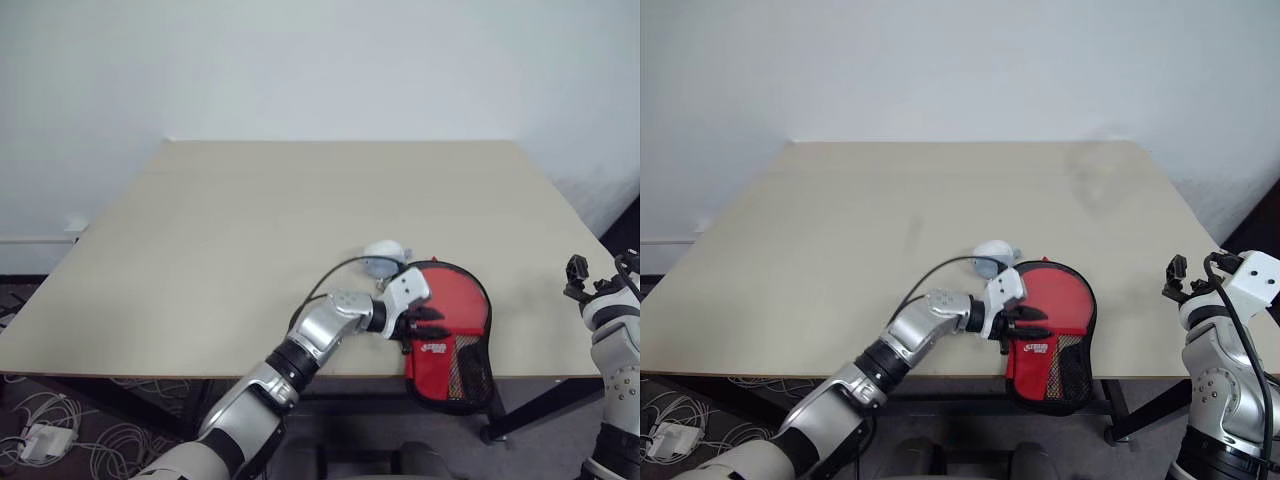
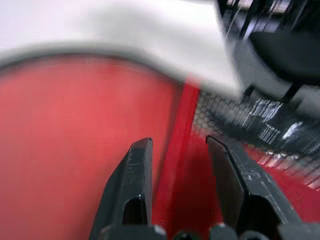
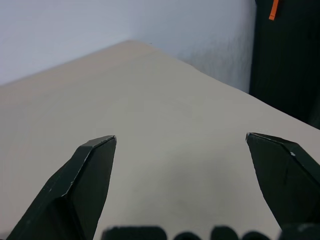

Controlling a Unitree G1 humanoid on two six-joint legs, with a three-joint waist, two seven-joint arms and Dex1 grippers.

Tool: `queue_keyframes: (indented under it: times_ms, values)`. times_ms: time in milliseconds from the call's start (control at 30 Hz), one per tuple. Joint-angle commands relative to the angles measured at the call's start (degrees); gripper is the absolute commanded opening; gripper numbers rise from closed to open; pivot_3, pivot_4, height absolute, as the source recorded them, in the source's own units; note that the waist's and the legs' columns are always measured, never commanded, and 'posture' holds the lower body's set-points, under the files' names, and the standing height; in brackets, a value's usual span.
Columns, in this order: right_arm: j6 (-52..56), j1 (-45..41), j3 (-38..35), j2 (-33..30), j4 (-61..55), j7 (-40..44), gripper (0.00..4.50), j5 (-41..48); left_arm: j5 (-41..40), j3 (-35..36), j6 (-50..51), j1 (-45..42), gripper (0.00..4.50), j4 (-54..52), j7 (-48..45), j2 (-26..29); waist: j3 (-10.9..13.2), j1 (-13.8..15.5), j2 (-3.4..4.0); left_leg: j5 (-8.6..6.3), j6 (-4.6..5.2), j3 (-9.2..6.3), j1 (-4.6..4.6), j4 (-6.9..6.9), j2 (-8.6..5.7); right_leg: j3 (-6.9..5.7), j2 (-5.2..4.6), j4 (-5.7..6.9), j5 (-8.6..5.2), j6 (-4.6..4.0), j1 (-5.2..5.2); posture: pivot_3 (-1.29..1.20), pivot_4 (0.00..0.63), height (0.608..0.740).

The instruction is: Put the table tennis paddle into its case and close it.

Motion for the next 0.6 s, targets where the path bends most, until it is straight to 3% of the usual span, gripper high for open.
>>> queue_keyframes:
  times_ms: [33,400,600]
  values:
    - [-0.1,-1.3,0.2,-1.2,-1.3,1.1,4.5,0.0,3.7,1.1,-5.3,-0.3,1.71,5.3,0.8,-1.0,0.0,0.1,-0.01,0.0,0.0,0.01,-0.01,0.02,0.0,0.0,-0.02,-0.01,0.0,0.0,0.02,0.0,0.0,0.728]
    - [0.2,-2.0,0.6,-1.4,-1.0,1.5,4.5,-0.2,8.2,2.3,-5.8,1.0,1.71,6.6,-1.7,0.2,0.0,0.0,-0.02,-0.01,0.02,-0.01,0.0,0.05,-0.01,0.01,0.0,0.0,0.0,0.02,0.04,0.0,0.0,0.728]
    - [3.5,-7.0,4.1,-1.8,-0.3,5.8,4.5,3.7,11.1,1.9,-4.1,1.4,1.71,7.7,-0.1,-1.0,-0.1,0.0,0.0,-0.01,0.02,-0.01,0.06,0.04,-0.01,0.01,0.0,0.0,0.01,0.04,0.08,0.0,0.0,0.728]
